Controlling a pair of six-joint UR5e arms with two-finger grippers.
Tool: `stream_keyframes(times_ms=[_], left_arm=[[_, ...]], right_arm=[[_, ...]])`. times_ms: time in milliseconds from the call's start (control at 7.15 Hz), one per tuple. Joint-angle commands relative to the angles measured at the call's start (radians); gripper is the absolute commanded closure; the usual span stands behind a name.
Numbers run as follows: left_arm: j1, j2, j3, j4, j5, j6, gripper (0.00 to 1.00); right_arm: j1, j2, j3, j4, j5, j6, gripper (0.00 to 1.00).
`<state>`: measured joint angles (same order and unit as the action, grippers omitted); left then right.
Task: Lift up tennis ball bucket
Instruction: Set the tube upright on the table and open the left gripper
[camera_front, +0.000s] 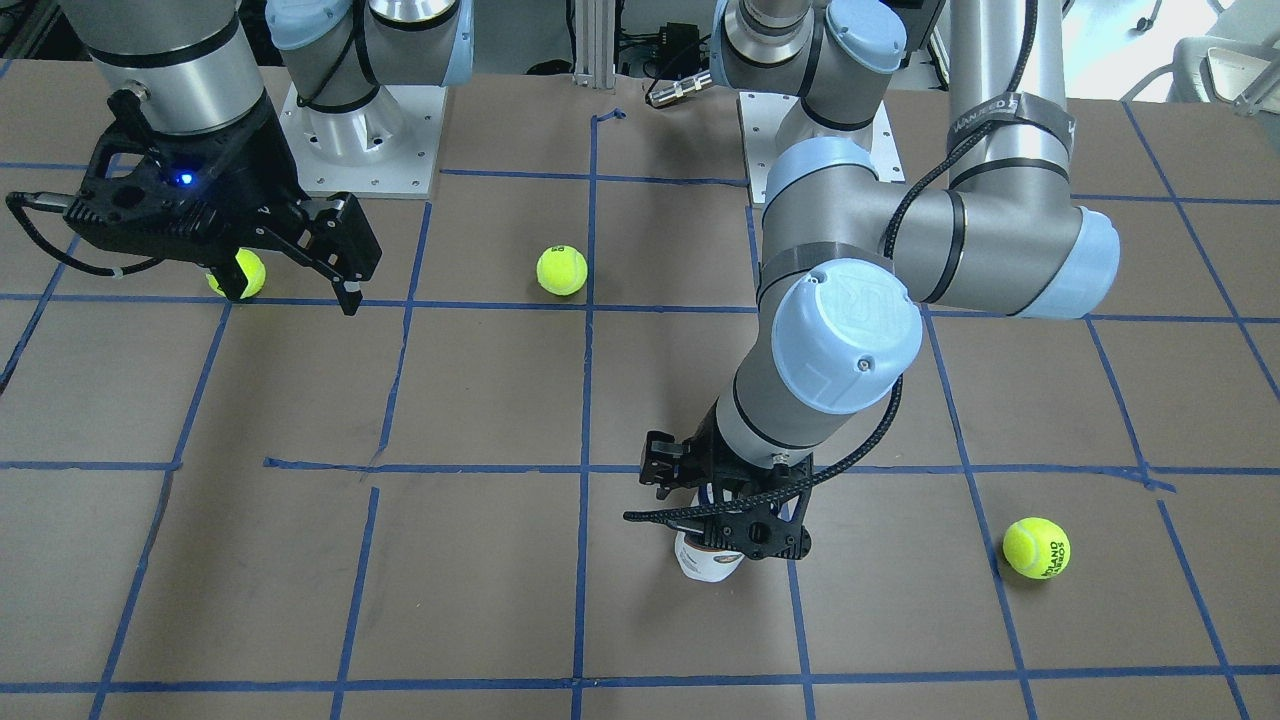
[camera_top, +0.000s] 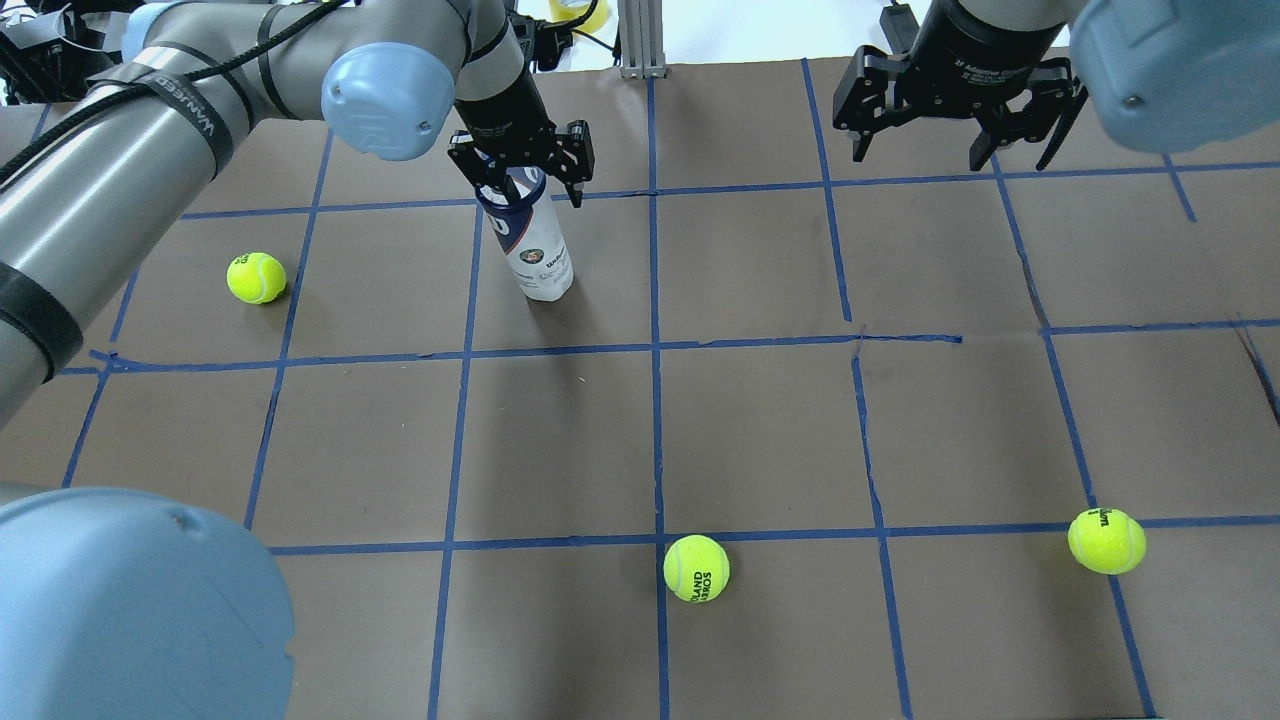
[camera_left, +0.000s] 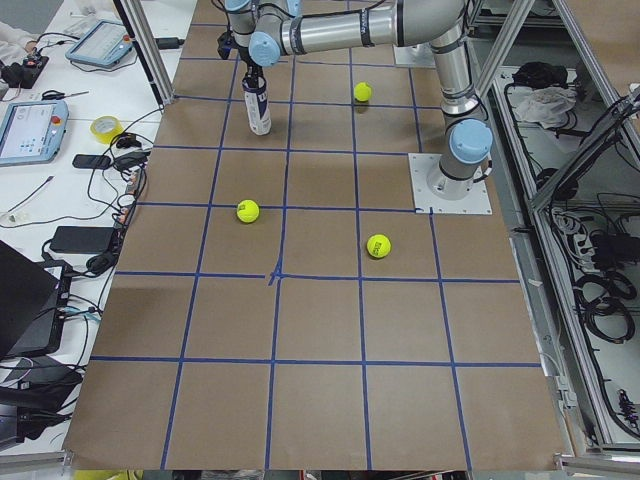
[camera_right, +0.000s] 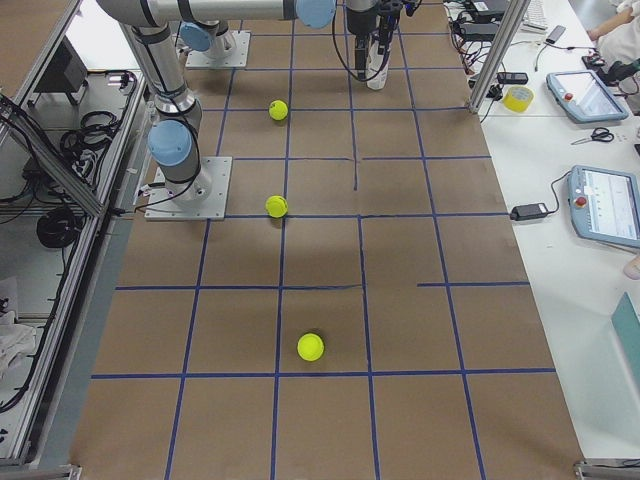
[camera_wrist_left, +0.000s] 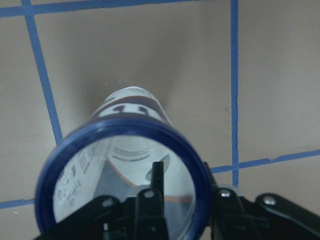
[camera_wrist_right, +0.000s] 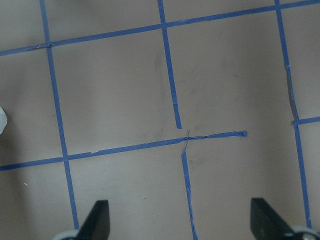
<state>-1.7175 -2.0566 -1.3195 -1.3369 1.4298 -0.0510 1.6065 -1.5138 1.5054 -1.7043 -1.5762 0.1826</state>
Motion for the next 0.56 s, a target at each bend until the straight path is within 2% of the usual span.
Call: stream_keyframes(times_ms=[0,140,280,420], left_arm=[[-0.004,0.038,0.057,-0.081,0.004,-0.009,0.00],[-0.002,0.070,0.103,-0.158,0.018,-0.007,0.00],[0.010,0.114,0.132,-0.242,0.075,0.005,0.00],[0.016,0.168,0.125,-0.264,0.140,0.008,0.00]], right_arm=[[0.000,0.000,-0.005,-0.002,0.010,0.000,0.00],[0.001,-0.008,-0.011,-0.003,0.043,-0.009,0.00],[-0.003,-0.006,-0.007,0.000,0.051,-0.011,0.00],[-0.007,-0.006,-0.005,0.000,0.053,-0.009,0.00]])
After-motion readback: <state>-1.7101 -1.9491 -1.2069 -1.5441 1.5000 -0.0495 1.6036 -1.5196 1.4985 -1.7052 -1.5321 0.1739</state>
